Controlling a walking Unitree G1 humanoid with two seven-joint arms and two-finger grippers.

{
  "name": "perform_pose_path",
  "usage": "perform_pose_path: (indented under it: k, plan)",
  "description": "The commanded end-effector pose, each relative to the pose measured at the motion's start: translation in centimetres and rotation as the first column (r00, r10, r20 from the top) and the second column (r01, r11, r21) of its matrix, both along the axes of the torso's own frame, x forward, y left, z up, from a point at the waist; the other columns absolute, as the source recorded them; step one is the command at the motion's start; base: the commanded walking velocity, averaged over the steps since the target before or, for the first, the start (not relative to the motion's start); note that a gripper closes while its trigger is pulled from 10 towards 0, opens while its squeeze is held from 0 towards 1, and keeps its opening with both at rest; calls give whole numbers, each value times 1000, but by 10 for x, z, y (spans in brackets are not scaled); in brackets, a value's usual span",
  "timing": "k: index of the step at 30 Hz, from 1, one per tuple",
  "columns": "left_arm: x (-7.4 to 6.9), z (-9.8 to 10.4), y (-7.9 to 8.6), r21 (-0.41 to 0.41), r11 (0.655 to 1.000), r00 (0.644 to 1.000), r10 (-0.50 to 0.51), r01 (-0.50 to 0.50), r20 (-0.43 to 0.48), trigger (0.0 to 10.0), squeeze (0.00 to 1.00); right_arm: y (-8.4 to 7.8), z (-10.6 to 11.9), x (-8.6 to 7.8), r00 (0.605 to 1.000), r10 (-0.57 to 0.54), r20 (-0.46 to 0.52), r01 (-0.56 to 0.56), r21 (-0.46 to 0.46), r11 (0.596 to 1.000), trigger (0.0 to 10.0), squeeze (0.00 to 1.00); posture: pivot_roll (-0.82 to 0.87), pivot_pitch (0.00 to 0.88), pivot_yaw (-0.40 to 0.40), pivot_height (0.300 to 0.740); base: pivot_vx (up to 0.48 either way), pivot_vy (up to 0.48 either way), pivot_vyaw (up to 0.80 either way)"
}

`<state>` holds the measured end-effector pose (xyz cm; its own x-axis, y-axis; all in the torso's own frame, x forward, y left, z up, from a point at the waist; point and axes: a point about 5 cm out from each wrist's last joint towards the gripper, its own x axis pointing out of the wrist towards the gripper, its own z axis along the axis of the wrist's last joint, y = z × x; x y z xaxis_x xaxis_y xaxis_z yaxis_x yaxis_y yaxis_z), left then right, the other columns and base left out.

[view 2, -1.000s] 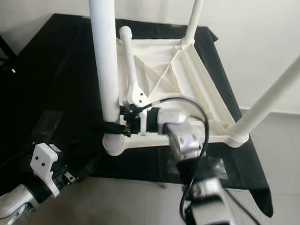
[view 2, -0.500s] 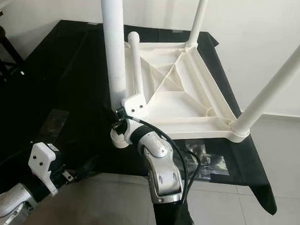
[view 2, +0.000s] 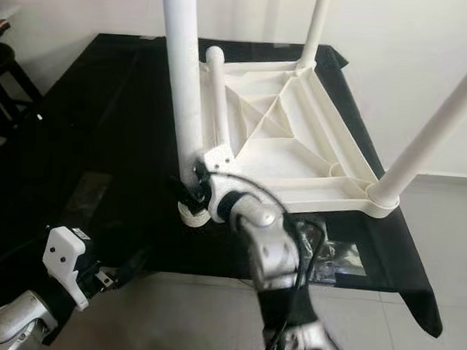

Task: Building children table

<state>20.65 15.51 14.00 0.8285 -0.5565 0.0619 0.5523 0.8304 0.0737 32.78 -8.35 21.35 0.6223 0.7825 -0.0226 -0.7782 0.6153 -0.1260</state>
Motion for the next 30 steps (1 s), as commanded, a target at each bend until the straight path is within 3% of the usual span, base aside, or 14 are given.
perform_pose_path:
  k: [1,3,4,7,11,13,17,18,19,20,21,27,29,30]
  plan:
    - [-2,0,3,14,1000,1000,6,-6,-7,10000,0,4,7,-5,983,179,25,-180,9,984,10000,871,-122,194,3,740,0,0,0]
    - [-3,0,3,14,1000,1000,9,-9,-7,10000,0,3,12,-5,966,256,34,-256,-3,967,10000,871,-122,194,3,740,0,0,0]
    - [-3,1,3,15,1000,1000,11,-11,-7,10000,0,1,16,-4,946,322,40,-321,-29,947,10000,0,-116,201,4,740,0,0,0]
    - [-5,1,2,15,1000,1000,7,-7,-9,10000,0,-5,23,3,894,447,34,-442,-99,891,10000,0,-109,208,3,740,0,0,0]
    - [-6,2,2,14,1000,1000,4,-4,-11,10000,0,-7,27,10,876,481,29,-474,-131,871,10000,0,-104,210,2,740,0,0,0]
    - [-6,2,0,13,1000,1000,1,-1,-11,10000,0,-10,30,14,833,553,-10,-548,-149,823,10000,0,-101,219,-4,740,0,0,0]
    - [-7,2,0,12,1000,1000,1,-1,-11,10000,0,-11,31,15,801,598,-36,-595,-151,789,10000,0,-97,223,-8,740,0,0,0]
    - [-7,3,0,12,1000,1000,1,-1,-10,10000,0,-12,31,15,788,614,-44,-613,-150,776,4627,0,-97,223,-9,740,0,0,0]
    - [-7,3,0,11,1000,1000,2,-2,-9,10000,0,-12,31,15,772,634,-55,-634,-145,760,1373,0,-97,222,-10,740,0,0,0]
    - [-7,3,0,11,1000,1000,2,-2,-9,10000,0,-12,31,15,772,634,-55,-634,-145,760,1373,0,-97,222,-10,740,0,0,0]
    - [-7,3,-1,10,1000,1000,3,-3,-8,10000,0,-12,30,16,759,647,-67,-649,-146,746,0,0,-98,224,-16,740,0,0,0]
    - [-7,3,-1,8,1000,1000,7,-7,-8,10000,0,-14,29,19,751,657,-74,-659,-154,736,0,0,-100,224,-19,740,0,0,0]
    - [-7,4,-2,7,1000,1000,7,-7,-7,10000,0,-19,29,22,773,631,-61,-632,-165,757,0,0,-102,224,-23,740,0,0,0]
    - [-7,4,-2,4,1000,1000,7,-7,-7,10000,0,-22,27,23,817,575,-37,-572,-172,802,0,0,-118,228,-30,740,0,0,0]
